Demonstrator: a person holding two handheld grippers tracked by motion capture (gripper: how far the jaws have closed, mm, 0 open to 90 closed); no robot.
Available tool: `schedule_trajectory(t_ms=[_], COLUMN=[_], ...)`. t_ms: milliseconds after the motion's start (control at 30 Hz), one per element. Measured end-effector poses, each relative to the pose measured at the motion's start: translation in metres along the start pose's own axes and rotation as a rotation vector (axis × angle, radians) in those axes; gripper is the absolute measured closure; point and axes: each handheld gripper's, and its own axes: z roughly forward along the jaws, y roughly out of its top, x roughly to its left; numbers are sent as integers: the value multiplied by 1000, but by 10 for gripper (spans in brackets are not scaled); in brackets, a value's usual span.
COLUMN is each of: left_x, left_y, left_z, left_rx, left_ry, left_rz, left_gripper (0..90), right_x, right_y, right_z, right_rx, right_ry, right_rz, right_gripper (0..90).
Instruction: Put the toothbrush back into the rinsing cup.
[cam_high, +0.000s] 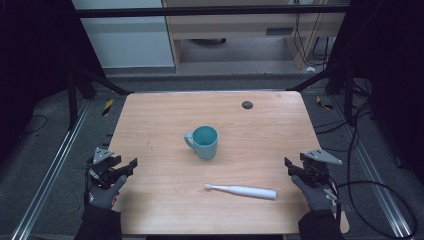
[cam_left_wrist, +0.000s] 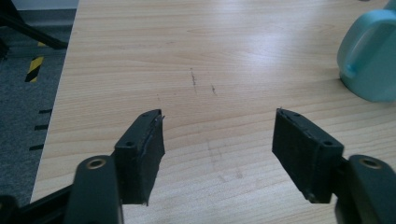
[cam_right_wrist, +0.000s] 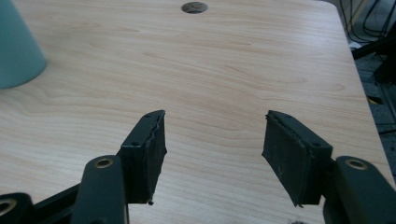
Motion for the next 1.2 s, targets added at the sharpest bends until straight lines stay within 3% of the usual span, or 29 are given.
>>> schedule_trajectory(t_ms=[133,233,433,600,900,1200], left_x=[-2,-2,0,0,-5,-8], left_y=[-3,-4,-7,-9,-10,-11], left_z=[2,2,5,8,9,11], left_rx=[2,-2,15,17,6,15], left_ry=[21,31,23,15,-3,-16], left_rz=[27,37,37,45,62,67], left_gripper=[383,446,481,469,447,442], right_x=[9,13,21,31,40,51], right_y=[-2,-3,-4,-8,-15,-22], right_z=[-4,-8,-9,-6,-9,-5], right_rx=[22,37,76,133,171,226], right_ry=[17,29,68,102,140,173], right_rz=[-37,-35,-37,-54,-78,-101], right_gripper=[438,486,603,704,883,900])
